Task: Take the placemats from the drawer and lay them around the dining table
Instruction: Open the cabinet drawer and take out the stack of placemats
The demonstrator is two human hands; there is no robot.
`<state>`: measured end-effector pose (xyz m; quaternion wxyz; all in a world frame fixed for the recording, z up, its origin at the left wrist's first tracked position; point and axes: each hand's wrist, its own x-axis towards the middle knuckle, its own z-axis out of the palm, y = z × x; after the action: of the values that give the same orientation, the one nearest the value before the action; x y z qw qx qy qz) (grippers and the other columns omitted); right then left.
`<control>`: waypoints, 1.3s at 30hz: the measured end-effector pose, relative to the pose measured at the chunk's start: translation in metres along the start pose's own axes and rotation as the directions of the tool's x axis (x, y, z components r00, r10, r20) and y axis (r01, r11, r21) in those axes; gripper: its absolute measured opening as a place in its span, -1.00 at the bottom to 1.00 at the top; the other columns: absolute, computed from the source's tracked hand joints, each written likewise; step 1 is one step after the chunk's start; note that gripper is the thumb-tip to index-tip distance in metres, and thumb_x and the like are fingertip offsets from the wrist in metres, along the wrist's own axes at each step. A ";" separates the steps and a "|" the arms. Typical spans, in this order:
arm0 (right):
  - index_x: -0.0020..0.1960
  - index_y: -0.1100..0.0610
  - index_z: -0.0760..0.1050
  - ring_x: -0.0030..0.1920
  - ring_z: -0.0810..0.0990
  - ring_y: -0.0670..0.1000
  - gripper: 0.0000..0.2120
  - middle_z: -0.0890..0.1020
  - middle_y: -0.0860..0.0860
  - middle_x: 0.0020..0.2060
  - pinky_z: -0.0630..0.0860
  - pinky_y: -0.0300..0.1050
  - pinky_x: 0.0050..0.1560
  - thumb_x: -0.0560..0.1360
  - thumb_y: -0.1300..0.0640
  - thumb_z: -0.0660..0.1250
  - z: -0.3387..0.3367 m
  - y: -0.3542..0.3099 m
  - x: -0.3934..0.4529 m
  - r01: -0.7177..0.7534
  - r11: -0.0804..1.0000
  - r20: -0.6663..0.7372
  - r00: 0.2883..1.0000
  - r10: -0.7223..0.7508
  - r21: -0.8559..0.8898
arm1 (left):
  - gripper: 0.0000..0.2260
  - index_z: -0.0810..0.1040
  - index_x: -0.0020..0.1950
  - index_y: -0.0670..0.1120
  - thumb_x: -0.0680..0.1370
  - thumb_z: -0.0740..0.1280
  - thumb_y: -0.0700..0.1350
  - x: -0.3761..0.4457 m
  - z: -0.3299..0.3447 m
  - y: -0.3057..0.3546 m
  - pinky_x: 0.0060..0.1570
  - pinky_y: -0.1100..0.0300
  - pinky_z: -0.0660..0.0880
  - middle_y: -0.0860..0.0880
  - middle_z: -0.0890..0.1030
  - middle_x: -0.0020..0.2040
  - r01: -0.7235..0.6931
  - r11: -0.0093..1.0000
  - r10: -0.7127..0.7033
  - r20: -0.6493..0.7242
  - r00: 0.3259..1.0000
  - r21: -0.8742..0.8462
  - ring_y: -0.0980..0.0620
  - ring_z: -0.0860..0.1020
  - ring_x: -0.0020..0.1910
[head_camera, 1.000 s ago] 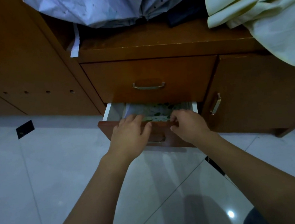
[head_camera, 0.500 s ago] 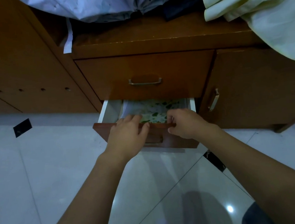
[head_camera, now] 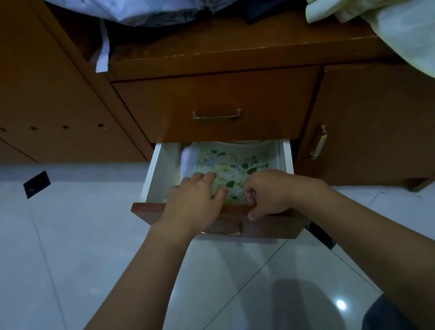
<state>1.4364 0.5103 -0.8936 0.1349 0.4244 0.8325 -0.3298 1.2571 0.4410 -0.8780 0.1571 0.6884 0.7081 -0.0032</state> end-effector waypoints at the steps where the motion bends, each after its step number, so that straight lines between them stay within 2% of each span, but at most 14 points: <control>1: -0.09 0.07 0.55 -0.11 0.57 0.04 -0.76 0.60 0.02 -0.11 0.49 -0.06 -0.19 0.38 -0.03 0.52 0.000 -0.001 -0.001 0.005 1.000 0.019 1.000 -0.005 0.019 | -0.58 0.41 0.39 -0.04 0.64 0.10 0.16 0.000 0.000 -0.001 0.21 -0.08 0.41 -0.11 0.50 0.32 0.003 1.000 -0.003 0.009 1.000 -0.004 -0.16 0.46 0.26; 3: -0.11 0.09 0.60 -0.11 0.59 0.04 -0.76 0.63 0.03 -0.11 0.50 -0.10 -0.22 0.38 -0.04 0.53 0.000 -0.003 -0.002 0.001 0.998 0.069 0.998 -0.005 0.066 | -0.57 0.43 0.38 -0.05 0.64 0.10 0.16 0.000 0.001 -0.002 0.22 -0.10 0.41 -0.12 0.50 0.32 0.008 1.000 -0.008 0.019 1.000 -0.013 -0.17 0.46 0.27; 6: -0.13 0.10 0.63 -0.08 0.62 0.03 -0.74 0.67 0.01 -0.12 0.59 -0.01 -0.06 0.35 -0.06 0.55 0.004 -0.007 -0.001 -0.006 0.999 0.150 0.989 -0.002 0.053 | -0.56 0.42 0.39 -0.06 0.64 0.11 0.17 -0.001 0.002 -0.006 0.22 -0.10 0.42 -0.13 0.49 0.33 0.009 0.999 -0.008 0.020 1.000 -0.044 -0.17 0.45 0.28; 8: -0.13 0.12 0.64 -0.09 0.64 0.04 -0.72 0.68 0.02 -0.13 0.62 0.02 -0.03 0.34 -0.06 0.56 0.007 -0.010 0.000 -0.006 0.999 0.192 0.981 -0.002 0.043 | -0.54 0.38 0.44 -0.05 0.64 0.10 0.18 -0.003 0.003 -0.007 0.23 -0.10 0.42 -0.13 0.46 0.37 0.009 0.998 -0.008 0.023 1.000 -0.062 -0.16 0.43 0.31; 13: -0.13 0.13 0.64 -0.17 0.68 0.05 -0.70 0.70 0.04 -0.21 0.64 -0.01 -0.09 0.31 -0.07 0.57 0.011 -0.019 0.002 0.005 1.000 0.258 0.966 -0.002 -0.011 | -0.52 0.33 0.48 -0.03 0.64 0.09 0.18 -0.006 0.002 -0.004 0.25 -0.07 0.41 -0.13 0.43 0.40 0.000 0.997 0.003 0.032 0.999 -0.077 -0.16 0.41 0.33; 17: -0.13 0.18 0.64 -0.31 0.65 -0.02 -0.72 0.68 0.04 -0.32 0.58 -0.15 -0.24 0.33 -0.02 0.57 0.014 -0.022 0.000 -0.002 0.999 0.287 0.958 -0.013 0.051 | -0.52 0.33 0.47 -0.02 0.64 0.08 0.19 -0.008 0.001 -0.003 0.27 -0.07 0.40 -0.11 0.43 0.40 -0.001 0.998 0.005 0.056 0.998 -0.065 -0.15 0.40 0.34; 19: -0.16 0.13 0.64 -0.30 0.65 -0.02 -0.75 0.67 0.00 -0.35 0.57 -0.16 -0.23 0.35 -0.03 0.55 0.016 -0.021 0.000 0.002 0.998 0.285 0.958 -0.020 0.062 | -0.53 0.33 0.47 -0.03 0.64 0.08 0.19 -0.008 0.002 -0.003 0.26 -0.07 0.41 -0.12 0.45 0.38 0.003 0.998 0.001 0.058 0.998 -0.064 -0.15 0.41 0.33; 23: -0.24 0.03 0.62 -0.15 0.64 0.01 -0.78 0.66 -0.05 -0.26 0.55 -0.08 -0.11 0.37 -0.11 0.52 0.018 -0.018 0.003 0.043 0.997 0.228 0.972 -0.056 0.062 | -0.52 0.32 0.48 -0.03 0.64 0.08 0.19 -0.008 0.002 -0.005 0.25 -0.07 0.42 -0.12 0.44 0.38 0.013 0.998 -0.010 0.054 0.999 -0.068 -0.15 0.42 0.33; 26: -0.16 0.02 0.65 -0.14 0.61 -0.07 -0.79 0.63 -0.12 -0.24 0.52 -0.16 -0.15 0.40 -0.12 0.49 0.017 -0.020 0.002 0.067 0.992 0.129 0.988 -0.080 0.103 | -0.52 0.30 0.50 -0.02 0.64 0.08 0.19 -0.008 0.001 -0.006 0.25 -0.06 0.42 -0.12 0.43 0.40 0.023 0.997 -0.019 0.055 0.998 -0.072 -0.15 0.41 0.34; 29: -0.05 0.05 0.66 -0.14 0.60 -0.09 -0.76 0.60 -0.17 -0.26 0.55 -0.14 -0.11 0.42 -0.10 0.48 0.016 -0.022 0.002 0.095 0.983 0.018 0.995 -0.099 0.156 | -0.52 0.30 0.50 -0.01 0.64 0.08 0.19 -0.006 -0.001 -0.008 0.24 -0.06 0.42 -0.13 0.43 0.41 0.041 0.996 -0.038 0.038 0.999 -0.084 -0.15 0.42 0.33; 33: -0.06 0.03 0.67 -0.16 0.59 -0.13 -0.79 0.60 -0.21 -0.28 0.53 -0.15 -0.09 0.41 -0.08 0.49 0.017 -0.021 0.003 0.093 0.984 0.056 0.993 -0.102 0.154 | -0.51 0.29 0.51 -0.01 0.65 0.07 0.19 -0.005 -0.002 -0.012 0.25 -0.05 0.42 -0.13 0.41 0.42 0.067 0.994 -0.064 0.032 0.997 -0.091 -0.16 0.41 0.34; 35: 0.02 0.03 0.65 -0.08 0.60 -0.09 -0.74 0.62 -0.17 -0.18 0.57 -0.08 0.01 0.42 -0.09 0.47 0.019 -0.023 0.004 0.090 0.988 0.024 0.995 -0.094 0.126 | -0.51 0.28 0.52 -0.02 0.65 0.07 0.19 -0.005 0.000 -0.015 0.25 -0.06 0.42 -0.15 0.41 0.42 0.069 0.994 -0.066 0.044 0.997 -0.085 -0.17 0.41 0.34; 39: 0.35 0.06 0.45 0.19 0.54 0.03 -0.48 0.57 0.01 0.23 0.50 0.02 0.19 0.49 -0.18 0.35 0.021 -0.026 0.006 0.090 0.996 -0.161 0.983 -0.091 -0.012 | -0.50 0.28 0.52 -0.03 0.65 0.07 0.18 -0.004 0.003 -0.023 0.26 -0.07 0.41 -0.16 0.42 0.40 0.088 0.993 -0.083 0.069 0.994 -0.080 -0.17 0.42 0.32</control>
<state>1.4112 0.4896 -0.9011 0.0527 0.4113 0.8597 -0.2983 1.2352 0.4349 -0.8843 0.2084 0.6497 0.7310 -0.0033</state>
